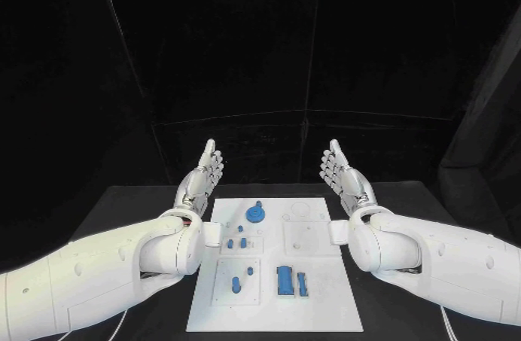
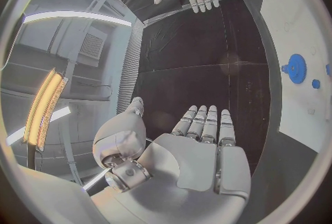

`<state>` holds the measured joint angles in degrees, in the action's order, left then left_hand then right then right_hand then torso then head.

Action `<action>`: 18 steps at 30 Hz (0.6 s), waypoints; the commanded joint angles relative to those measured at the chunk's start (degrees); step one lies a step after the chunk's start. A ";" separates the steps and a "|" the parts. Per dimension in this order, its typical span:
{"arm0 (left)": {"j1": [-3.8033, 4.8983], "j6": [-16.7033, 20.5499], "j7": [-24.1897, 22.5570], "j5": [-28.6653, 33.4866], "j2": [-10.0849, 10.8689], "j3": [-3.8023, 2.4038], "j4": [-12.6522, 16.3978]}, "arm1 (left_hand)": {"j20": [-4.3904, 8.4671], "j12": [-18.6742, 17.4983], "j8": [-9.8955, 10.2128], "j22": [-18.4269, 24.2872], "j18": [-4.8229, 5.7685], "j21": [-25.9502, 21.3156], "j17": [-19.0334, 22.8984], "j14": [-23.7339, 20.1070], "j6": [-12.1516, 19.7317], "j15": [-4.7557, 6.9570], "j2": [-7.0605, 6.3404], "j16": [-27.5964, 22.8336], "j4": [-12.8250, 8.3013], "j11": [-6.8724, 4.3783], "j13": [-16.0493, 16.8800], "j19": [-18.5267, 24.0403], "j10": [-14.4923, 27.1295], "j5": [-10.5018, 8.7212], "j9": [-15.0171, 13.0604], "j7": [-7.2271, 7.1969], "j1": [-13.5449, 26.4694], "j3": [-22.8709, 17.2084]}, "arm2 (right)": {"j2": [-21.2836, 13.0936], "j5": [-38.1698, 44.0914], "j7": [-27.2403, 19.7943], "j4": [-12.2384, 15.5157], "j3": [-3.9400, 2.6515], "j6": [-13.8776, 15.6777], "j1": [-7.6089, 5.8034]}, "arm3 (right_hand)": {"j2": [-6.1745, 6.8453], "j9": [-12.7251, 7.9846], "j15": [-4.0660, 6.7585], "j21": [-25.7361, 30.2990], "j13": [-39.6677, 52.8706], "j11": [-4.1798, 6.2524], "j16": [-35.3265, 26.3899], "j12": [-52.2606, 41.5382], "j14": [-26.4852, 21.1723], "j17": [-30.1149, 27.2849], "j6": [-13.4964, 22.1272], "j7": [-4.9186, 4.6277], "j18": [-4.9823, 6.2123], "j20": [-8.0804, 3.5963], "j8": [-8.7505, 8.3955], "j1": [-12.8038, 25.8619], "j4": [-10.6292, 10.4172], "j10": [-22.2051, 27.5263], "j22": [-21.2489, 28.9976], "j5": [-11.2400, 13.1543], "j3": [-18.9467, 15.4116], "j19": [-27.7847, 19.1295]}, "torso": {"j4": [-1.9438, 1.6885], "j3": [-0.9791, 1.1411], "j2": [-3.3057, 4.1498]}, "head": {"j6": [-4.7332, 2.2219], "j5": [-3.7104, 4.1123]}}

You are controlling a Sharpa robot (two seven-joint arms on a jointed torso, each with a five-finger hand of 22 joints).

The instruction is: Assemble the parts on the task board

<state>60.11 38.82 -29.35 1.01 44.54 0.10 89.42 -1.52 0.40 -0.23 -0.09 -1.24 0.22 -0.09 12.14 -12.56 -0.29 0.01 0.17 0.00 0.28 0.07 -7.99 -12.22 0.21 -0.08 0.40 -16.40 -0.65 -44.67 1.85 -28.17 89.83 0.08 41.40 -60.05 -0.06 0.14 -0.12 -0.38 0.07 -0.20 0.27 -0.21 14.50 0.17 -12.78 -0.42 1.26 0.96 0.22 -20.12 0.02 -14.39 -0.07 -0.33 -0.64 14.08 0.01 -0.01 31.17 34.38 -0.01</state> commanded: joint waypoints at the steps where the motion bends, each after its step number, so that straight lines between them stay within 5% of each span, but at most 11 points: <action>1: 0.05 5.30 -0.44 -1.01 0.15 -0.10 0.54 | 1.52 -0.40 0.23 0.09 1.24 -0.22 0.09 -3.73 3.90 0.29 -0.01 -0.17 0.00 -0.28 -0.07 2.46 3.75 -0.21 0.08 -0.40 5.05 0.65 | -0.02 -1.85 -1.62 0.12 -0.08 2.72 -0.11 | 0.06 -0.14 0.12 0.38 -0.07 0.20 -0.27 0.21 -4.43 -0.17 3.93 0.42 -1.26 -0.96 -0.22 6.14 -0.02 4.35 0.07 0.33 0.64 -4.31 | -0.01 0.01 0.01 | 0.00 0.01; 9: 0.05 5.30 -0.44 -1.01 0.15 -0.10 0.54 | 1.52 -0.40 0.23 0.09 1.24 -0.22 0.09 -6.21 6.41 0.29 -0.01 -0.17 0.00 -0.28 -0.07 3.92 6.25 -0.21 0.08 -0.40 8.40 0.65 | -0.02 -1.85 -1.62 0.12 -0.08 2.72 -0.11 | 0.06 -0.14 0.12 0.38 -0.07 0.20 -0.27 0.21 -7.36 -0.17 6.50 0.42 -1.26 -0.96 -0.22 10.21 -0.02 7.33 0.07 0.33 0.64 -7.13 | -0.01 0.01 0.01 | 0.00 0.01; 10: 0.05 5.30 -0.44 -1.01 0.15 -0.10 0.54 | 1.52 -0.40 0.23 0.09 1.24 -0.22 0.09 -6.50 6.72 0.29 -0.01 -0.17 0.00 -0.28 -0.07 7.99 6.51 -0.21 0.08 -0.40 8.80 0.65 | -0.02 -1.85 -1.62 0.12 -0.08 2.72 -0.11 | 0.06 -0.14 0.12 0.38 -0.07 0.20 -0.27 0.21 -7.66 -0.17 6.79 0.42 -1.26 -0.96 -0.22 10.66 -0.02 7.61 0.07 0.33 0.64 -7.46 | -0.01 0.01 0.01 | 0.00 0.01; 16: 0.05 5.30 -0.44 -1.01 0.15 -0.10 0.54 | 1.52 -0.40 0.23 0.09 1.24 -0.22 0.09 -7.44 7.76 0.29 -0.01 -0.17 0.00 -0.28 -0.07 7.99 7.58 -0.21 0.08 -0.40 10.18 0.65 | -0.02 -1.85 -1.62 0.12 -0.08 2.72 -0.11 | 0.06 -0.14 0.12 0.38 -0.07 0.20 -0.27 0.21 -9.06 -0.17 7.87 0.42 -1.26 -0.96 -0.22 12.55 -0.02 8.91 0.07 0.33 0.64 -8.72 | -0.01 0.01 0.01 | 0.00 0.01; 17: 0.05 5.30 -0.44 -1.01 0.15 -0.10 0.54 | 1.52 -0.40 0.23 0.09 1.24 -0.22 0.09 -12.14 12.56 0.29 -0.01 -0.17 0.00 -0.28 -0.07 7.99 12.22 -0.21 0.08 -0.40 11.35 0.65 | -0.02 -1.85 -1.62 0.12 -0.08 2.72 -0.11 | 0.06 -0.14 0.12 0.38 -0.07 0.20 -0.27 0.21 -9.21 -0.17 8.19 0.42 -1.26 -0.96 -0.22 12.93 -0.02 9.17 0.07 0.33 0.64 -8.97 | -0.01 0.01 0.01 | 0.00 0.01; 18: 0.05 5.30 -0.44 -1.01 0.15 -0.10 0.54 | 1.52 -0.40 0.23 0.09 1.24 -0.22 0.09 -12.14 12.56 0.29 -0.01 -0.17 0.00 -0.28 -0.07 7.99 12.22 -0.21 0.08 -0.40 12.17 0.65 | -0.02 -1.85 -1.62 0.12 -0.08 2.72 -0.11 | 0.06 -0.14 0.12 0.38 -0.07 0.20 -0.27 0.21 -9.50 -0.17 8.30 0.42 -1.26 -0.96 -0.22 13.24 -0.02 9.30 0.07 0.33 0.64 -9.15 | -0.01 0.01 0.01 | 0.00 0.01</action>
<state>60.07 43.59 -29.32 0.86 44.66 0.06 89.87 0.00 0.40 -0.23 -0.08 -0.34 0.23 -0.05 0.98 -1.03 0.00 0.04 0.17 -0.01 0.01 0.10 -0.29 -1.00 0.21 -0.06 0.03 -4.21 -0.34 -44.67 0.11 -28.88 89.86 0.07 43.62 -60.05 0.11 0.07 0.11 -0.38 0.09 0.00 0.27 -0.21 6.85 0.06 -6.12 0.04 0.39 0.15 0.23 -9.46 0.02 -6.85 -0.08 -0.33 -0.34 6.71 0.01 0.00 31.18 34.38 -0.01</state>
